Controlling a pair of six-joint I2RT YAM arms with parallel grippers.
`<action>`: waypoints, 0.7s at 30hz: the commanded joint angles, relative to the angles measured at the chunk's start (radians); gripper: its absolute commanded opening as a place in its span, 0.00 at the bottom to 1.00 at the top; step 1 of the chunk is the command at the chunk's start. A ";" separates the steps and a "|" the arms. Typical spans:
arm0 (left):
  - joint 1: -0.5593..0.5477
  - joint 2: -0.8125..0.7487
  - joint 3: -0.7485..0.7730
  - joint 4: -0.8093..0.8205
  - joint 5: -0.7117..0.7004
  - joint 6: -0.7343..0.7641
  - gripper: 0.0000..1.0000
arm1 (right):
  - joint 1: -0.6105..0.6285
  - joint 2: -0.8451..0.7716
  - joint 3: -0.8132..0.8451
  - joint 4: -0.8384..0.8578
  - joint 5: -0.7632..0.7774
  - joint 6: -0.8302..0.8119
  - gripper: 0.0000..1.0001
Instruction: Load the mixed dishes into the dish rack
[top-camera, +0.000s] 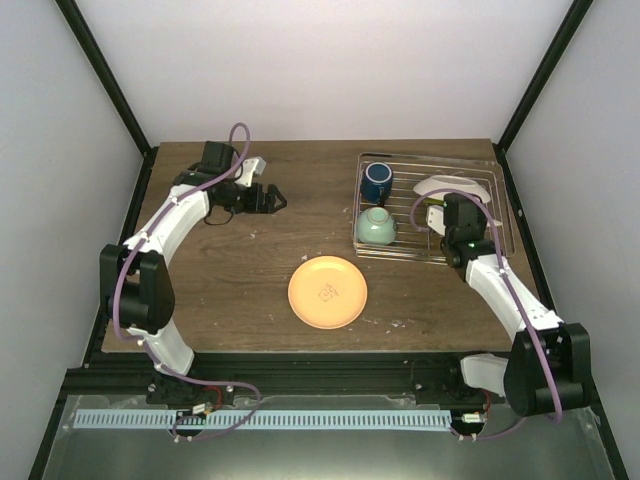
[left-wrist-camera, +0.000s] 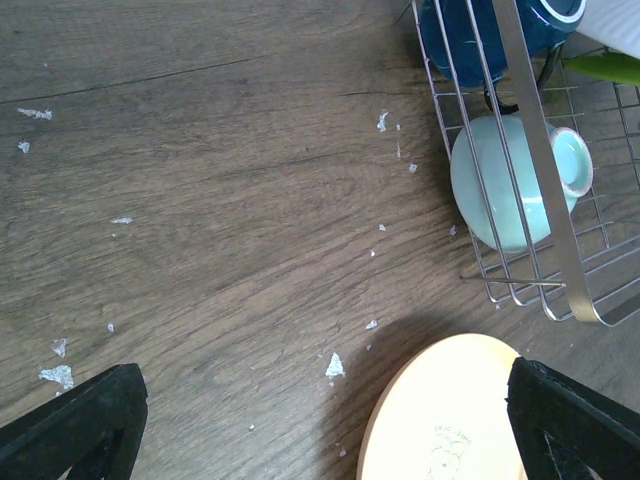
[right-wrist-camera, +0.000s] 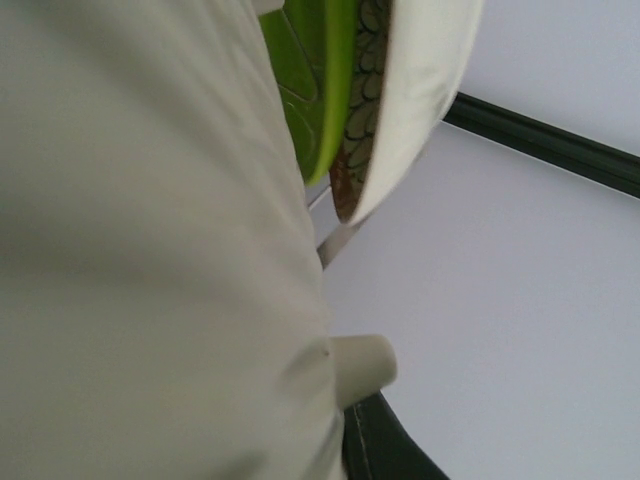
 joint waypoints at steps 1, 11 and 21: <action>-0.002 0.012 0.026 -0.002 0.000 0.014 1.00 | -0.009 0.011 0.013 0.018 -0.012 0.046 0.07; -0.002 0.021 0.024 -0.006 0.020 0.008 1.00 | -0.010 -0.007 0.014 -0.018 -0.027 0.079 0.31; -0.002 0.005 -0.004 -0.011 0.031 -0.012 1.00 | 0.006 -0.101 0.047 -0.176 -0.111 0.179 0.55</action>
